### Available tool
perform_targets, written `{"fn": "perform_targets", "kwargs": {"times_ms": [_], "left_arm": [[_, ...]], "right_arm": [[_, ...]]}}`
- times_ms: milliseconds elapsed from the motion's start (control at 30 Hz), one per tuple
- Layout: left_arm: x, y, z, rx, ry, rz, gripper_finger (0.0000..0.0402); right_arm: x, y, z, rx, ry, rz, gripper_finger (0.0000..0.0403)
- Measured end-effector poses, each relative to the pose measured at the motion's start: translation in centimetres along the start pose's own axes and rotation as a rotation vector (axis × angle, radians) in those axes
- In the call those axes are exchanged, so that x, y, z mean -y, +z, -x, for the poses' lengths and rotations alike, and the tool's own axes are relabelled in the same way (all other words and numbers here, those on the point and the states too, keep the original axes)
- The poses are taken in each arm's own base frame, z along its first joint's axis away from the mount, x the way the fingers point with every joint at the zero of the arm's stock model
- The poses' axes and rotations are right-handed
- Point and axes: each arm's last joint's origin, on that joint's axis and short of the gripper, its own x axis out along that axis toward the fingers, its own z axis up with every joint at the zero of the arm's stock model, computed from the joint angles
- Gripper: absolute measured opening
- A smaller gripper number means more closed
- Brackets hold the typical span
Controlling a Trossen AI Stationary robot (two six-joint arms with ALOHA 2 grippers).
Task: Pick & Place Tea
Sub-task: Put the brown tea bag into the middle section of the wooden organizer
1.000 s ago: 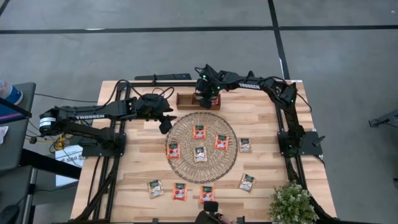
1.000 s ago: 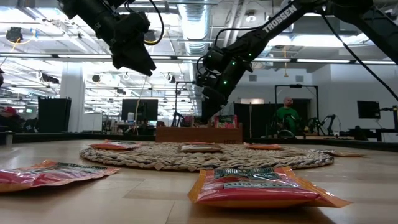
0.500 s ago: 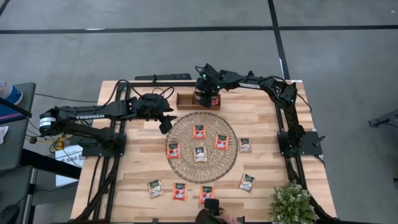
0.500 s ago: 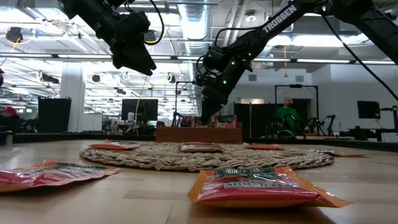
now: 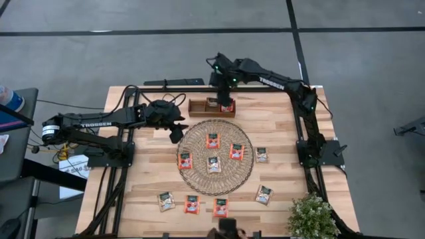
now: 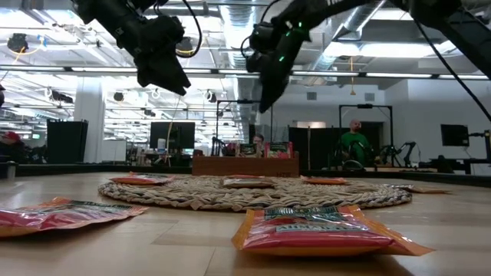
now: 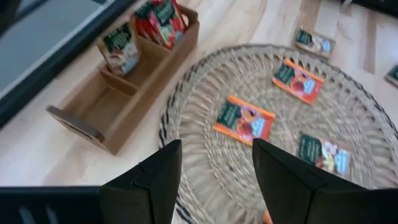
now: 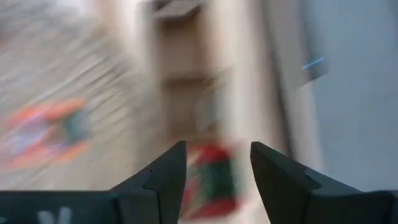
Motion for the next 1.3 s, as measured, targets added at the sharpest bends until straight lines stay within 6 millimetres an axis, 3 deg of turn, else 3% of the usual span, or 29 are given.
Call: {"fn": "perform_targets", "kwargs": {"times_ms": [167, 300, 500, 667, 900, 1167, 1300], "left_arm": [[-0.1, -0.8, 0.0, -0.082, -0.01, 0.026, 0.0188], [-0.1, -1.2, 0.1, -0.124, -0.004, 0.036, 0.0188], [0.1, -1.6, 0.1, -0.166, -0.013, 0.051, 0.0188], [0.5, -1.9, 0.2, -0.187, -0.024, 0.051, 0.0188], [0.7, -1.9, 0.2, -0.188, -0.031, 0.047, 0.0188], [0.7, -1.9, 0.2, -0.188, -0.028, 0.066, 0.0188], [0.7, -1.9, 0.2, -0.188, -0.026, 0.083, 0.0188]], "right_arm": [[-3.2, -2.0, 2.8, -0.191, 0.281, -0.046, 0.0158], [-5.5, -2.6, 4.3, -0.307, 0.337, -0.047, 0.015], [-9.3, -3.3, 5.0, -0.343, 0.375, 0.01, 0.0146], [-11.7, -7.4, 4.0, -0.45, 0.401, -0.023, 0.0146], [-13.3, -13.6, 2.9, -0.283, 0.353, -0.169, 0.0146], [-16.3, -16.8, 0.5, -0.355, 0.331, -0.139, 0.0146], [-17.7, -17.4, -1.4, -0.399, 0.323, -0.082, 0.0146]]}}
